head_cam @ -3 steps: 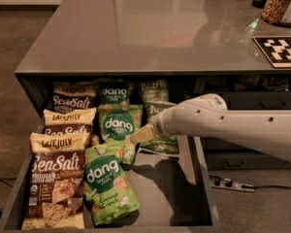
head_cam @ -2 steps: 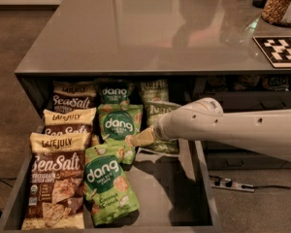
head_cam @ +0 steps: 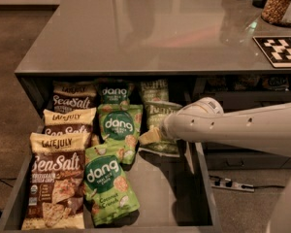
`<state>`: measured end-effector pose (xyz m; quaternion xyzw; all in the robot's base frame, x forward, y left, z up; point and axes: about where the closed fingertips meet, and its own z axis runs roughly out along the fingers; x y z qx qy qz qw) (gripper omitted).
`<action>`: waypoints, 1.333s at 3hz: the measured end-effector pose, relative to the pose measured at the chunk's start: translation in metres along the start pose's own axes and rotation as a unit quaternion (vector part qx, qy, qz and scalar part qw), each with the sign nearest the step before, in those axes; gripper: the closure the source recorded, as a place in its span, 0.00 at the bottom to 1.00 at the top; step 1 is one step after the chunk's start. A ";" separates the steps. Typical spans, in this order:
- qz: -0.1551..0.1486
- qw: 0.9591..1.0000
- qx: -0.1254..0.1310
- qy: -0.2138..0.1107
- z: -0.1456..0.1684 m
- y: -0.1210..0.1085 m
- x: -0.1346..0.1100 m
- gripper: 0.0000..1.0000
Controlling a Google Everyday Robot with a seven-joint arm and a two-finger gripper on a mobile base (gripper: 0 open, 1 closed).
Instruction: Pick green jalapeno chip bag from top drawer and place on counter
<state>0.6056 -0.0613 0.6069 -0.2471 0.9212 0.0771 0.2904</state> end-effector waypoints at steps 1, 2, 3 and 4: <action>0.004 1.000 0.004 0.001 0.000 -0.004 0.000 0.18; 0.004 1.000 0.004 0.001 0.000 -0.004 0.000 0.43; 0.004 1.000 0.004 0.001 0.000 -0.004 0.000 0.65; 0.016 1.000 -0.014 -0.013 -0.007 0.002 -0.004 0.88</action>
Offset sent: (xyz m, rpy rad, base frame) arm 0.0016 -0.0037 0.0000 -0.0022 0.0000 -0.0121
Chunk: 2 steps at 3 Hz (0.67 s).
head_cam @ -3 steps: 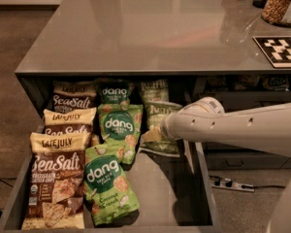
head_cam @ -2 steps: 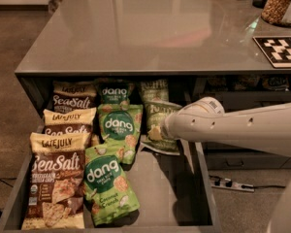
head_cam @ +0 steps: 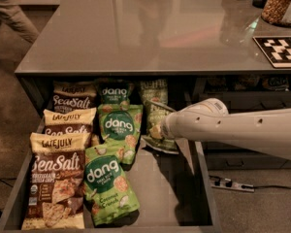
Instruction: Pick green jalapeno chip bag from top drawer and place on counter
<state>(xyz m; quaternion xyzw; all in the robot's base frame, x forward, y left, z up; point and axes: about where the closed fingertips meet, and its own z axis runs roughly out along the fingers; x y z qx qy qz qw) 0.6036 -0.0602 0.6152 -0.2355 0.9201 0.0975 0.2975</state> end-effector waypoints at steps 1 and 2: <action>0.020 0.998 -0.037 -0.043 -0.026 0.014 -0.025 1.00; 0.024 0.993 -0.071 -0.089 -0.068 0.032 -0.050 1.00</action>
Offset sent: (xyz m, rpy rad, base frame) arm -0.0598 -0.0479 0.1690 0.2915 -0.2492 0.0792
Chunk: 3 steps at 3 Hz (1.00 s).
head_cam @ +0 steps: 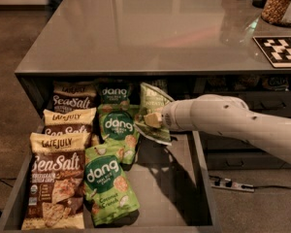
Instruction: Pick green jalapeno chip bag from top drawer and place on counter
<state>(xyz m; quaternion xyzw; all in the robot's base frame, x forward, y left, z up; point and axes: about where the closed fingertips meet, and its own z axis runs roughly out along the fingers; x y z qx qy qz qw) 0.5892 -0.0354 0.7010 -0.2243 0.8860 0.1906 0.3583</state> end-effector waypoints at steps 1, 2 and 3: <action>-0.023 0.998 -0.027 -0.043 -0.043 0.033 -0.022 1.00; -0.060 0.994 -0.048 -0.073 -0.082 0.066 -0.031 1.00; -0.093 0.989 -0.052 -0.101 -0.117 0.086 -0.032 1.00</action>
Offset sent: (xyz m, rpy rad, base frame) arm -0.1097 -0.0724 0.1389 0.0518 -0.2990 0.0577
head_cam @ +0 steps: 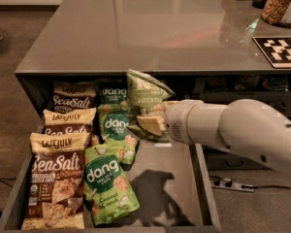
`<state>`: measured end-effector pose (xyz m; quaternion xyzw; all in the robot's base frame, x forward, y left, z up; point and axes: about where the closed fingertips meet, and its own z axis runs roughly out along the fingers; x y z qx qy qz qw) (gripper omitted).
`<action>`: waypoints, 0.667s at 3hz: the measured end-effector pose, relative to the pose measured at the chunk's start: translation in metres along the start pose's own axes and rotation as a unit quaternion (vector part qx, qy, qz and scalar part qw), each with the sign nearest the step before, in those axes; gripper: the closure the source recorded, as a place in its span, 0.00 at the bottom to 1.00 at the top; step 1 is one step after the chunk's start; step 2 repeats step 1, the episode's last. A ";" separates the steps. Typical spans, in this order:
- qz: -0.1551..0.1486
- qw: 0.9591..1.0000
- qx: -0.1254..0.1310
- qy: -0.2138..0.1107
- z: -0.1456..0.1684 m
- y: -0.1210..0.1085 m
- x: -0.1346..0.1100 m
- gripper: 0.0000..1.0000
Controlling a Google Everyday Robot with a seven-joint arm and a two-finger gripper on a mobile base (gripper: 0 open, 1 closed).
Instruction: Pick green jalapeno chip bag from top drawer and place on counter
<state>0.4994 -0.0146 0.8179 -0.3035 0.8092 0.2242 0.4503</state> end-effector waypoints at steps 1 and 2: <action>-0.009 1.000 0.029 -0.006 -0.025 -0.017 0.006 1.00; -0.009 1.000 0.029 -0.006 -0.025 -0.017 0.006 1.00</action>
Offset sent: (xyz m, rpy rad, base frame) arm 0.0000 0.0000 0.0000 0.0000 0.0000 0.0000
